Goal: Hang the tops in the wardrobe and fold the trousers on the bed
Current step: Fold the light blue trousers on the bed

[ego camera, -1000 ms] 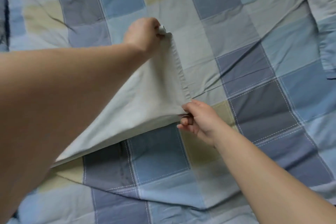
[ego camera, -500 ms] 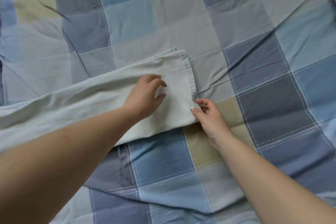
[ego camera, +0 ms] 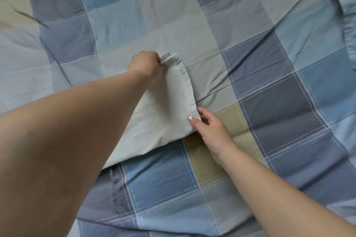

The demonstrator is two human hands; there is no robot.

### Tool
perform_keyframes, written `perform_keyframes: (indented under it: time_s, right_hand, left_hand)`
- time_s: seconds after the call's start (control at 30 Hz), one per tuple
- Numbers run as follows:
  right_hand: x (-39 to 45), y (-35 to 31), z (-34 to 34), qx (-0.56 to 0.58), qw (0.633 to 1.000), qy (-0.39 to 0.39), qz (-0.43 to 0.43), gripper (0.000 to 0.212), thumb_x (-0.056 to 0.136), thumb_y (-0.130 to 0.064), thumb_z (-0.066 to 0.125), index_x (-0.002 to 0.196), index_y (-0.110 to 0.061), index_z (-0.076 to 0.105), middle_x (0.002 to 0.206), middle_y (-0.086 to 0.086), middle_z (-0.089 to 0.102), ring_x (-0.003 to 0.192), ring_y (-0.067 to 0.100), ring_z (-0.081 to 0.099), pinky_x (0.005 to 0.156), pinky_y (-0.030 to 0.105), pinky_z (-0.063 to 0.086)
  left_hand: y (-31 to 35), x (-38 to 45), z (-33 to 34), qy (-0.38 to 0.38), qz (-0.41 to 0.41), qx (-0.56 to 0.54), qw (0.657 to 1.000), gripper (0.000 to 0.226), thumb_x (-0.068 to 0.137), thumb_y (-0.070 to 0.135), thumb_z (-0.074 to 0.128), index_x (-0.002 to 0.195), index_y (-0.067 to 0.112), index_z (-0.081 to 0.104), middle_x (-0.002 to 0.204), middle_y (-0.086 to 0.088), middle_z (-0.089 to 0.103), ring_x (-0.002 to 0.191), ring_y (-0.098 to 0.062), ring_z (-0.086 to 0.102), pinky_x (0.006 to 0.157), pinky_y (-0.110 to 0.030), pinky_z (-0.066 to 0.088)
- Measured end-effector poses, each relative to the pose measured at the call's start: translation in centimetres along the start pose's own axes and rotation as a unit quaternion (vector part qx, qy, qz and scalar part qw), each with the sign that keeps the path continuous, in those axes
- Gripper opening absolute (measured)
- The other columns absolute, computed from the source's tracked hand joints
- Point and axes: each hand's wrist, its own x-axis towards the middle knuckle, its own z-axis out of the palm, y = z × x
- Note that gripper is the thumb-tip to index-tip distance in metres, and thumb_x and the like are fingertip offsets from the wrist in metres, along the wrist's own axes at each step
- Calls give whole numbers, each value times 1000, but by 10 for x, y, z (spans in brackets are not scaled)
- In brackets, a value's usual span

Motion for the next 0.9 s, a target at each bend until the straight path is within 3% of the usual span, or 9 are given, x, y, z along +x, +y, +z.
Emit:
perform_keyframes:
  time_s: [0.1, 0.17, 0.23, 0.33, 0.43, 0.5, 0.63, 0.7, 0.9]
  right_hand:
    - [3, -2, 0, -52, 998, 16, -8, 14, 92, -21, 60, 82, -26, 69, 87, -12, 72, 87, 6, 65, 79, 19, 49]
    - [7, -1, 1, -74, 996, 44, -7, 23, 91, -29, 59, 82, -11, 68, 77, 4, 69, 76, 10, 57, 70, 30, 49]
    - [10, 0, 4, -90, 994, 65, 11, 37, 91, -34, 58, 89, 2, 62, 72, 13, 59, 70, 14, 49, 68, 41, 51]
    - [14, 2, 3, -102, 992, 72, 27, 39, 90, -34, 58, 87, 5, 59, 72, 13, 55, 70, 20, 49, 84, 57, 50]
    - [16, 3, 1, -100, 991, 79, 29, 35, 88, -29, 60, 90, 6, 59, 93, 29, 63, 83, 43, 59, 85, 60, 48]
    - [16, 6, -4, -96, 992, 81, 29, 28, 87, -26, 62, 87, 2, 63, 96, 28, 64, 96, 45, 59, 85, 60, 48]
    - [5, 7, -34, -67, 991, 101, 56, 15, 87, -15, 64, 75, -20, 70, 92, 9, 73, 96, 30, 67, 94, 53, 49]
    - [-6, 4, -64, -44, 988, 133, 62, 19, 87, -12, 62, 73, -20, 70, 92, 8, 73, 90, 23, 64, 96, 52, 48]
    - [-35, -14, -172, -1, 958, 281, 58, 16, 88, -4, 57, 95, -10, 70, 84, -3, 69, 85, 17, 62, 84, 33, 51]
  left_hand:
    - [-12, 1, -12, 115, 0, -112, 987, 27, 93, 28, 55, 112, 10, 63, 120, -17, 61, 114, -32, 53, 86, -30, 37]
    - [-23, 1, -16, 171, -3, -125, 977, 27, 94, 29, 54, 111, 11, 62, 120, -16, 60, 115, -29, 52, 89, -30, 35]
    - [-27, 3, -14, 107, -13, -83, 991, 28, 94, 31, 53, 114, 14, 62, 122, -13, 61, 116, -28, 53, 91, -31, 38]
    - [-17, 10, -2, -16, -26, -39, 999, 32, 92, 34, 57, 115, 13, 62, 119, -13, 62, 111, -31, 56, 80, -29, 37]
    - [-9, 13, -1, -25, -27, -11, 999, 26, 91, 32, 58, 107, 12, 66, 109, -14, 65, 102, -31, 59, 72, -26, 34]
    - [-4, 12, -8, -36, -21, 2, 999, 26, 91, 34, 59, 98, 13, 71, 89, -15, 68, 83, -30, 62, 67, -24, 36]
    - [21, 2, -16, -64, -7, -54, 996, 15, 86, 31, 66, 90, 20, 74, 32, 9, 51, 33, -2, 48, 43, -15, 38]
    - [47, -6, -11, -53, 23, -105, 993, 14, 86, 26, 66, 90, 16, 75, 38, 8, 55, 41, -2, 50, 47, -12, 39]
    - [137, -19, -14, -67, 99, -248, 961, 28, 91, 10, 60, 118, 14, 67, 116, -2, 68, 104, -12, 64, 94, -25, 50]
